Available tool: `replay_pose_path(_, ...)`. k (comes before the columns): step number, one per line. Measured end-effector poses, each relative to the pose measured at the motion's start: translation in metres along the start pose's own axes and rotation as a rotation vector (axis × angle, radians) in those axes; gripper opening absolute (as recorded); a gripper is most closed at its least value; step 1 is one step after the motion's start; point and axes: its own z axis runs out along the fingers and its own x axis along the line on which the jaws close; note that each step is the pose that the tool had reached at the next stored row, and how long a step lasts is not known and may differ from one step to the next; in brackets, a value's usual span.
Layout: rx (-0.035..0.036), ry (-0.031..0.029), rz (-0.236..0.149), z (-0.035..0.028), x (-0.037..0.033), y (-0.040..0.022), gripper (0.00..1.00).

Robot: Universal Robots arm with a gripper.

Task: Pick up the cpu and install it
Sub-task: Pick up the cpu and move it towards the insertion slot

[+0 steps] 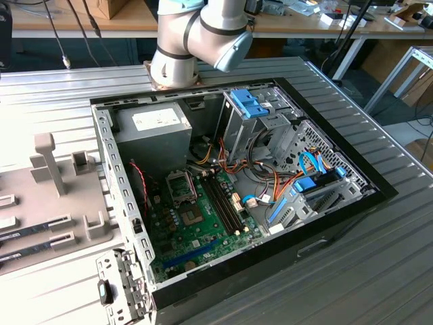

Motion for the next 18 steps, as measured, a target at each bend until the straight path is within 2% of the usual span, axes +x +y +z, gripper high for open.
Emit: replay_pose_path(18, 0.0, 0.0, 0.0, 0.0021, -0.0235, -0.0013, 0.47)
